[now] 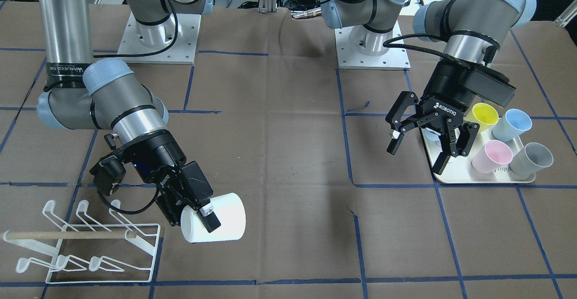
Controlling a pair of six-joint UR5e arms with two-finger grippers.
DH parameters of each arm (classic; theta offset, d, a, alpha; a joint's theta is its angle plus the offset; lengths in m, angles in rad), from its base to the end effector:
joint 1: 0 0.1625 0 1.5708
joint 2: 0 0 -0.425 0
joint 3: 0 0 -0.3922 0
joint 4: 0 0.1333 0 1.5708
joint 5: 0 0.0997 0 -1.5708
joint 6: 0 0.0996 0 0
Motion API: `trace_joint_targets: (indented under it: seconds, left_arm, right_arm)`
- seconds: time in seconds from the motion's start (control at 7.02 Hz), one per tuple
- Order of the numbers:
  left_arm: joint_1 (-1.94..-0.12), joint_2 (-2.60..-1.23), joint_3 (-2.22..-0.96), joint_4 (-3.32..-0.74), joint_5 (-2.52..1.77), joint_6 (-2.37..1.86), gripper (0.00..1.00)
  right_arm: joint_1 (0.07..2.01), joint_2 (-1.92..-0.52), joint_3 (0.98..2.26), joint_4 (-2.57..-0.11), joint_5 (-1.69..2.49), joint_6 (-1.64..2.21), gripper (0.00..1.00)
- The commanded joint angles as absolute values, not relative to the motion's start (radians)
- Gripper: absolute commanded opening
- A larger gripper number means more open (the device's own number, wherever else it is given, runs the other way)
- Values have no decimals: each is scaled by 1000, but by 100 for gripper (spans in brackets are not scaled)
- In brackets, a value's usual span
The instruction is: Transfer IKEA cup to right arm and place on rack
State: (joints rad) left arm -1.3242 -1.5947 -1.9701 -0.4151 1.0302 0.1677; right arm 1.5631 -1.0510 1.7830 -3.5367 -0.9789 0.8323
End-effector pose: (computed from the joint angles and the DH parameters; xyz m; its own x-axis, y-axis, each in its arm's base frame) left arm -0.0572 -0.5289 0.4295 -0.9329 0.2431 0.2657 -0.0261 0.6901 -0.7232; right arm 0.1841 -0.6152 0.3360 -0.5595 -0.1057 -0.8221 0.6184 0.6072 -0.4990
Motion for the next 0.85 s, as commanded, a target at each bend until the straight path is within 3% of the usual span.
trace_joint_targets:
  seconds: [0.0,0.28,0.71]
  left_arm:
    - [-1434,-1609,-1767,-839,1315,128,98]
    - [-1526,-1653,-1620,-1158,1487,-13,99]
    - [-1551,-1632,-1571,-1453,1537,-60,99]
  right_arm:
    - [1526,-1071,1784,-3429,-1093,474,9]
    - [1491,-1103,1782,-3378,-1190,283,7]
    - [1404,-1109,1752,-3396,-1193,39,5]
